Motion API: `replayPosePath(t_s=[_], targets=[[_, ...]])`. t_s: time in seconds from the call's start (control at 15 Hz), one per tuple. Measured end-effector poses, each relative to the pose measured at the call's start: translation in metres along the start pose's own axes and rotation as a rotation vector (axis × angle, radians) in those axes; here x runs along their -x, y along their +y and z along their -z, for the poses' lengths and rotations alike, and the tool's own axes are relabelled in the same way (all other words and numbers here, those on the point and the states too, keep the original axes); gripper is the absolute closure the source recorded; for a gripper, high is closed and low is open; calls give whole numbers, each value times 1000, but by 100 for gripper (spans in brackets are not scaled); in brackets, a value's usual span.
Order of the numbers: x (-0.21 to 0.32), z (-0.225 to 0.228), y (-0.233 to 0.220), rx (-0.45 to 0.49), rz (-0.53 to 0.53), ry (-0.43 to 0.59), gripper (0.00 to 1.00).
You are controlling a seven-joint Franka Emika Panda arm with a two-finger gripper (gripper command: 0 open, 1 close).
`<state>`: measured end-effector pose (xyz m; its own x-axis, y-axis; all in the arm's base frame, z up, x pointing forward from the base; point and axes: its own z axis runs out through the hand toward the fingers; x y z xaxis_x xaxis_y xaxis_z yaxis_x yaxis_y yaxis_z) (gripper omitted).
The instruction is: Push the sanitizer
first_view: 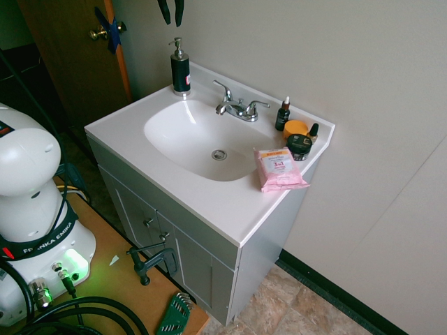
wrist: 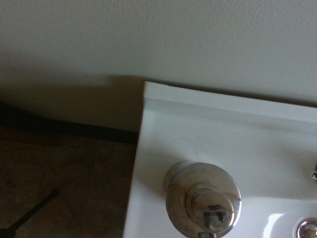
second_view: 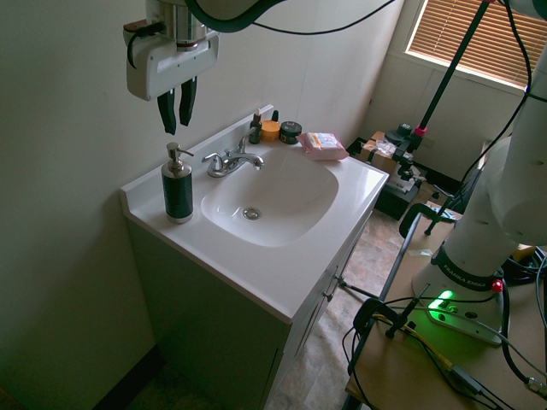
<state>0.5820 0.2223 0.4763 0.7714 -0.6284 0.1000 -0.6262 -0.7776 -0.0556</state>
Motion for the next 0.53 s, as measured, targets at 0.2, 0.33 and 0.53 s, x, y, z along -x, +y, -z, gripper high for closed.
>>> replayPosePath(t_s=[0.2, 0.33, 0.53], targets=[[-2, -10, -10, 6, 1, -13, 100], [-3, -15, -17, 15, -1, -16, 100], [-4, -27, -24, 28, -13, -23, 100]])
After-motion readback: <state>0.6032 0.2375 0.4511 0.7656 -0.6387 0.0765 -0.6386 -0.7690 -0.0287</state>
